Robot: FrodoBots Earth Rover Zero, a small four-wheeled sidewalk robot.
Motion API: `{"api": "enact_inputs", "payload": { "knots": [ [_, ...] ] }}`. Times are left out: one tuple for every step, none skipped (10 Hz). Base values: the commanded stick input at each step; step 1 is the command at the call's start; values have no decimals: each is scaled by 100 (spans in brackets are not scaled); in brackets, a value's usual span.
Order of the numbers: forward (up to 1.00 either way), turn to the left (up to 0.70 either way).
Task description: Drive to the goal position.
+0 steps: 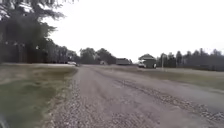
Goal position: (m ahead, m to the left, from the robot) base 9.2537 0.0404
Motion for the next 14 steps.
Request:
{"api": "enact_inputs", "payload": {
  "knots": [
    [70, 0],
    [70, 0],
    [70, 0],
    [70, 0],
    [70, 0],
    [70, 0],
    [70, 0],
    [70, 0],
    [70, 0],
    [70, 0],
    [70, 0],
    [70, 0],
    [70, 0],
    [70, 0]
  ]
}}
